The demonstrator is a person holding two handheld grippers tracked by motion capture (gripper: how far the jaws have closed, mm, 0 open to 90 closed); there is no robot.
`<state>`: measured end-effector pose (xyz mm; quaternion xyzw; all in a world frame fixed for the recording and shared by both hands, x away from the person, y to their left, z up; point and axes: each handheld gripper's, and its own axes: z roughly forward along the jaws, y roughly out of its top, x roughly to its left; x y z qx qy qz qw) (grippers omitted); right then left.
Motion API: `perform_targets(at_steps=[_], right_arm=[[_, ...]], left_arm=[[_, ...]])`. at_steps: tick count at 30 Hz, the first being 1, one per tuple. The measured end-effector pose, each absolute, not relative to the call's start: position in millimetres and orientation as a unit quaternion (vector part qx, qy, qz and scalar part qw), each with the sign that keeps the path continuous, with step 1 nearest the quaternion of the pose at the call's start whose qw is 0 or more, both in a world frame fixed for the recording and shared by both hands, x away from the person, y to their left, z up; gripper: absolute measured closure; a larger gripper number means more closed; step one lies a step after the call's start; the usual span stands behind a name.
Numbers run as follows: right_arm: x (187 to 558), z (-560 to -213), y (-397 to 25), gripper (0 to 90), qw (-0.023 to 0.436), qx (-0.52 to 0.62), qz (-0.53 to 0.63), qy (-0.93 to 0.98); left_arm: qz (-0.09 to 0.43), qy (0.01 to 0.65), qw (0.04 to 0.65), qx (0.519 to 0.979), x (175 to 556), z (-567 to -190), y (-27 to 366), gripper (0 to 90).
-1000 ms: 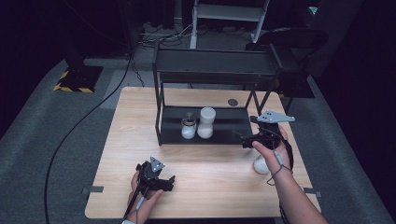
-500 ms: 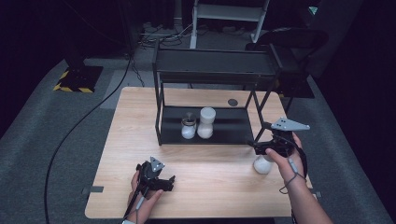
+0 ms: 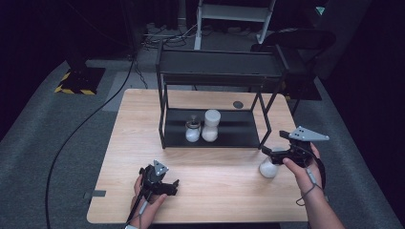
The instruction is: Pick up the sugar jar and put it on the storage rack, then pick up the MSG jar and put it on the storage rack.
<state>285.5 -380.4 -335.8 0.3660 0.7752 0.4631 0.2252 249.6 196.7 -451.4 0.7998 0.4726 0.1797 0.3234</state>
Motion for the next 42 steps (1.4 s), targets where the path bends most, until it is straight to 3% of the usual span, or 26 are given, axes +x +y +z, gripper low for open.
perform_targets(at_steps=[30,42], right_arm=[[275,-382,-411,3.1,0.21,0.396,0.436,0.78],[283,-390,-403,17.9,0.212,0.388,0.413,0.796]], left_arm=[[0.18,0.473,0.323,0.8,250,-451,197,0.6],[0.18,0.473,0.323,0.8,250,-451,197,0.6]])
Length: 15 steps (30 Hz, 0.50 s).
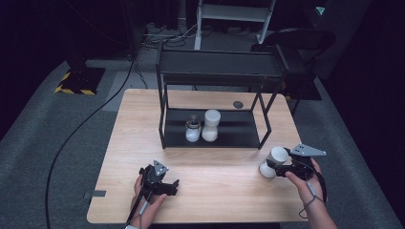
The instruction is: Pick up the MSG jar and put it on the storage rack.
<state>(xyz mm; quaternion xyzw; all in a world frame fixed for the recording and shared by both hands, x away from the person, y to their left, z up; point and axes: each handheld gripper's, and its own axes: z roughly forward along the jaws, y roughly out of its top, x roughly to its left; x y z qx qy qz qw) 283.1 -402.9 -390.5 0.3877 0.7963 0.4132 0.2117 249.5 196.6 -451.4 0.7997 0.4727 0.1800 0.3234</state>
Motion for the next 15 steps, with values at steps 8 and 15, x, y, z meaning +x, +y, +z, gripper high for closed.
perform_targets(at_steps=[8,15], right_arm=[[286.9,-392.6,-403.0,30.6,0.199,0.394,0.41,0.798],[286.2,-389.0,-401.1,33.5,0.2,0.39,0.406,0.802]], left_arm=[[0.18,0.473,0.323,0.8,249.5,-451.4,196.6,0.6],[0.18,0.473,0.323,0.8,249.4,-451.4,196.5,0.6]])
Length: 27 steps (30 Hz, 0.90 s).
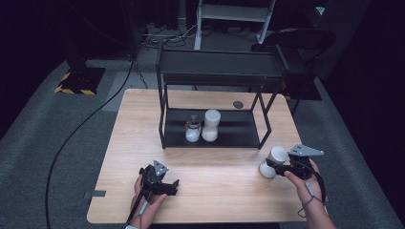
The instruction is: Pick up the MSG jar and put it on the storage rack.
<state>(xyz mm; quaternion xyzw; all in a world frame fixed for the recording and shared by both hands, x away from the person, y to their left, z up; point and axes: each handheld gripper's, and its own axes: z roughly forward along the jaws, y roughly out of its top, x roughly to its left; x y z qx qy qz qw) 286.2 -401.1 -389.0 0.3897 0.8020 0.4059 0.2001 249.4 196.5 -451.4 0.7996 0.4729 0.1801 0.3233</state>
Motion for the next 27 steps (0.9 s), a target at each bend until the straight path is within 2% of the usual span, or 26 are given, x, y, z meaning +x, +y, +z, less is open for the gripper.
perform_targets(at_steps=[10,27], right_arm=[[286,-383,-402,33.6,0.2,0.388,0.405,0.803],[284,-351,-396,33.6,0.205,0.366,0.417,0.806]], left_arm=[[0.18,0.473,0.323,0.8,249,-451,196,0.6],[0.181,0.473,0.323,0.799,249,-451,196,0.6]])
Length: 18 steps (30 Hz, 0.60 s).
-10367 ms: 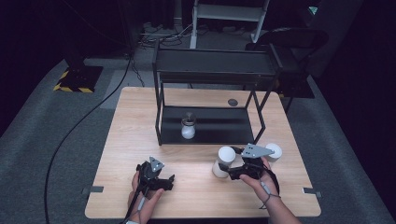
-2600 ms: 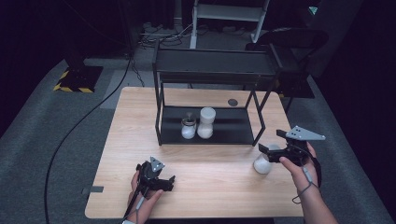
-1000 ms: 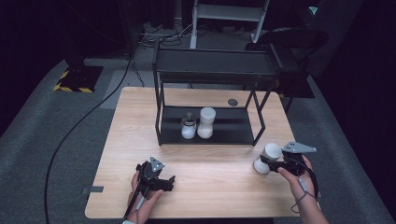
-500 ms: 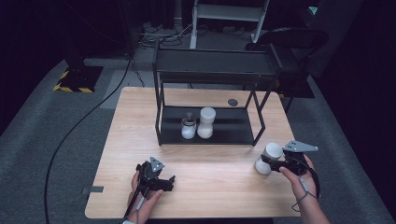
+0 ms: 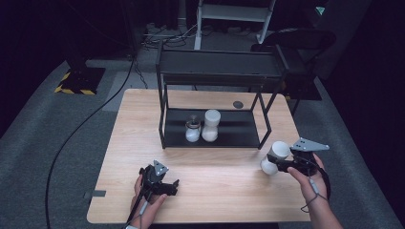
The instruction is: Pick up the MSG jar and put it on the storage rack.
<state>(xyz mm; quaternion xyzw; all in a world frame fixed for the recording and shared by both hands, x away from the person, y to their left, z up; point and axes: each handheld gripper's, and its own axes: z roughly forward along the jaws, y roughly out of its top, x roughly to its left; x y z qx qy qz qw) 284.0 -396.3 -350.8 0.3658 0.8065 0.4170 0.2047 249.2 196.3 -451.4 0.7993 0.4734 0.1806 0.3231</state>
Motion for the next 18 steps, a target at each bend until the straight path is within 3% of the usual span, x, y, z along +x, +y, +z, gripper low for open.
perform_targets(at_steps=[18], right_arm=[[292,-322,-387,33.6,0.211,0.348,0.423,0.809]], left_arm=[[0.181,0.474,0.323,0.799,249,-452,196,0.6]])
